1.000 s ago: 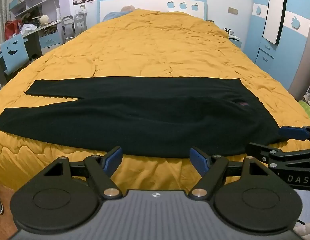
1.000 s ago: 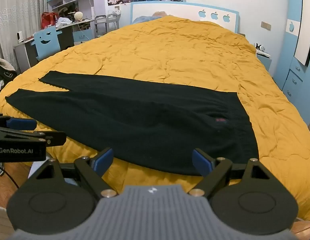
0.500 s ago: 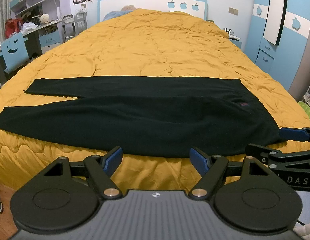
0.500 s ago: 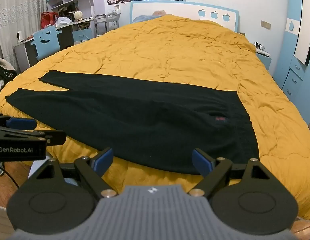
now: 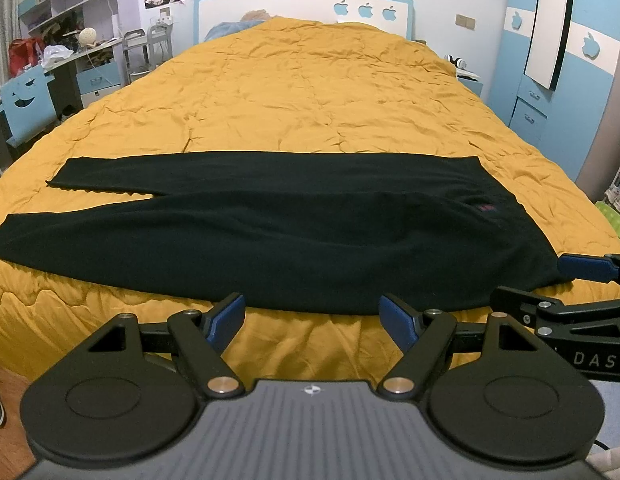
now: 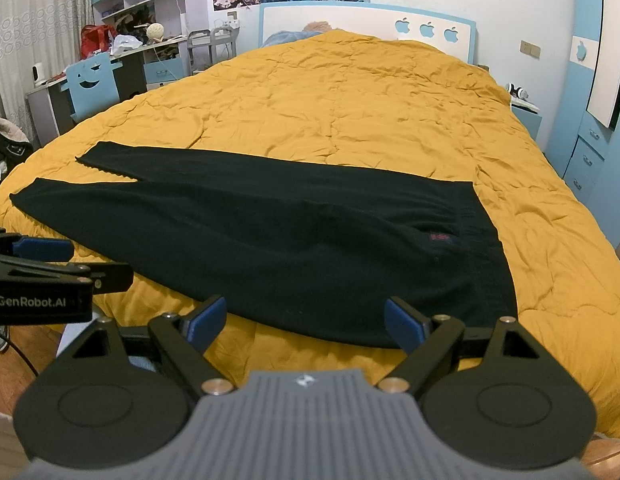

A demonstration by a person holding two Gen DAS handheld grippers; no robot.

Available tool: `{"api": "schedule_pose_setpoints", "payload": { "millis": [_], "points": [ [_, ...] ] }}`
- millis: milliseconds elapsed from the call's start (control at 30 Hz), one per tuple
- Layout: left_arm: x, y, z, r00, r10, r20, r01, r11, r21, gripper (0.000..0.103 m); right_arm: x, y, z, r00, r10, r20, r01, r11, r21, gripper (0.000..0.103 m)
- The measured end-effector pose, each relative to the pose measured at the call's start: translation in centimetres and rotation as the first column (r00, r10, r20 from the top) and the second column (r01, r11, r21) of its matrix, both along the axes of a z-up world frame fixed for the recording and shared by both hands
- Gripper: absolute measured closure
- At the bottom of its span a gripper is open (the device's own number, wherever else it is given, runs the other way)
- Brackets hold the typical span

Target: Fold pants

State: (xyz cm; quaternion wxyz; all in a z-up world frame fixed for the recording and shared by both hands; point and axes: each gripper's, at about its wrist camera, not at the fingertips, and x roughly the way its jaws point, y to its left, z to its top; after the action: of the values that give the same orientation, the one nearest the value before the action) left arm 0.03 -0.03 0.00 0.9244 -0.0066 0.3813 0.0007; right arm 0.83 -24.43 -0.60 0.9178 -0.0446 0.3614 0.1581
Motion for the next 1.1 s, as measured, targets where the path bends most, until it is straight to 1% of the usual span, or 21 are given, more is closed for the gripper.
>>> {"api": "schedule_pose_setpoints", "payload": {
  "millis": [1100],
  "points": [
    [0.00,0.00,0.00,1.000,-0.001,0.001,0.001,1.000,-0.001,0.013,0.12,0.17,-0.18,1.000,-0.001,-0.007,0.001,1.000,0.000,0.021]
  ]
}}
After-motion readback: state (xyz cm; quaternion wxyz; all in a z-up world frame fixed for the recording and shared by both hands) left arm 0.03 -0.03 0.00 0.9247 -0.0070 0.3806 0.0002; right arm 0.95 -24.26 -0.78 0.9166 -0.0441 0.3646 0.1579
